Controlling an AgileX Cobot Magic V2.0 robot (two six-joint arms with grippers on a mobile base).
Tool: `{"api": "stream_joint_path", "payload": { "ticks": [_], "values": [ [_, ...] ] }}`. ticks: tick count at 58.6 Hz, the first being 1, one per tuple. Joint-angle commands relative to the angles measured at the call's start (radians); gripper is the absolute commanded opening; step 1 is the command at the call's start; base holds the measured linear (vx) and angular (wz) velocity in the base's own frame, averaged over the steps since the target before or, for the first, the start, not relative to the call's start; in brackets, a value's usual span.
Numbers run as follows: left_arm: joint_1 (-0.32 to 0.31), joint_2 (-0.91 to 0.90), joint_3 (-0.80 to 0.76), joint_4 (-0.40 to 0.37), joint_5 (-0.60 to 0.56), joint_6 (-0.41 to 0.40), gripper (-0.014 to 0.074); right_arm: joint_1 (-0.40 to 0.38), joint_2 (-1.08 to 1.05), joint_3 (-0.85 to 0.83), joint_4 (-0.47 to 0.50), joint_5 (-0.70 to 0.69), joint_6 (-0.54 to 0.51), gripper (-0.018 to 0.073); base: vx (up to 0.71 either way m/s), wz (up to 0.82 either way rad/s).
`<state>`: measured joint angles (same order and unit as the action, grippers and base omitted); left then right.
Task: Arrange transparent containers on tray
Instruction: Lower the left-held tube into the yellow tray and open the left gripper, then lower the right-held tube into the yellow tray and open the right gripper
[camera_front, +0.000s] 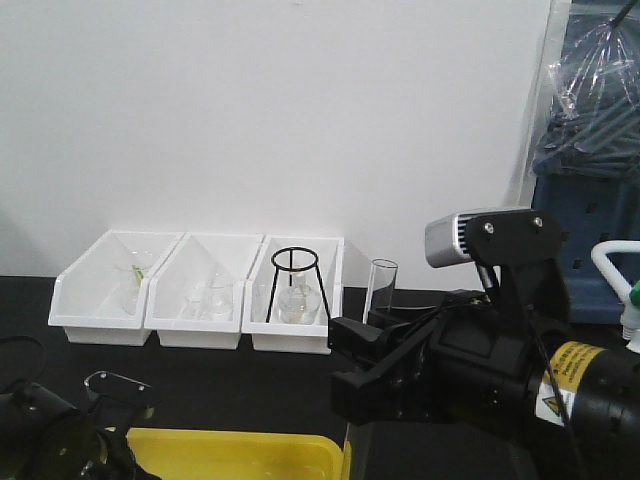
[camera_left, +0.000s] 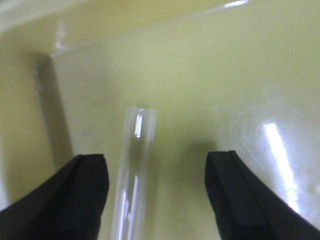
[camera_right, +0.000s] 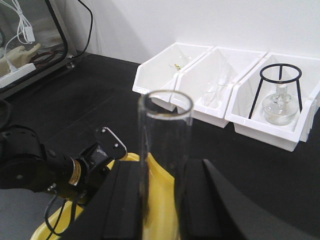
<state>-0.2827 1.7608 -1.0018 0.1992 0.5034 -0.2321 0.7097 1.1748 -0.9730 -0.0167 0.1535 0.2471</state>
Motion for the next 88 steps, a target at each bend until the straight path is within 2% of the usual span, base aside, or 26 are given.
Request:
{"api": "stream_joint_path", "payload": {
  "ticks": [1,13,19,31,45,54,88],
  "values": [
    [-0.005,-0.111,-0.029,0.013,-0.062,-0.011,0.0549,-0.002,-0.006,-0.034,0.026,-0.081,0.041,-0.0011,0.0,0.0],
    [-0.005,-0.288,-0.029,0.01,-0.098,-0.011,0.0537,-0.004,0.086,-0.043,0.052,-0.065,0.129,-0.0011,0.0,0.0],
    [-0.005,-0.377,-0.029,0.01,-0.105,-0.011,0.0537,-0.004,0.162,-0.093,0.069,0.012,0.168,-0.0011,0.0,0.0],
    [-0.005,-0.498,-0.028,0.009,-0.108,-0.011,0.0537,-0.004,0.34,-0.276,0.071,0.185,0.172,-0.0011,0.0,0.0],
    [-0.005,-0.531,-0.028,0.009,-0.105,-0.011,0.0537,-0.004,0.536,-0.469,0.125,0.344,0.17,-0.0011,0.0,0.0],
    [-0.005,-0.53,-0.028,0.008,-0.101,-0.011,0.0537,-0.004,0.623,-0.516,0.126,0.356,0.171,-0.0011,0.0,0.0],
    [-0.005,-0.53,-0.028,0.009,-0.105,-0.011,0.0537,-0.004,0.812,-0.516,0.147,0.383,0.167,-0.0006,0.0,0.0]
  ]
}}
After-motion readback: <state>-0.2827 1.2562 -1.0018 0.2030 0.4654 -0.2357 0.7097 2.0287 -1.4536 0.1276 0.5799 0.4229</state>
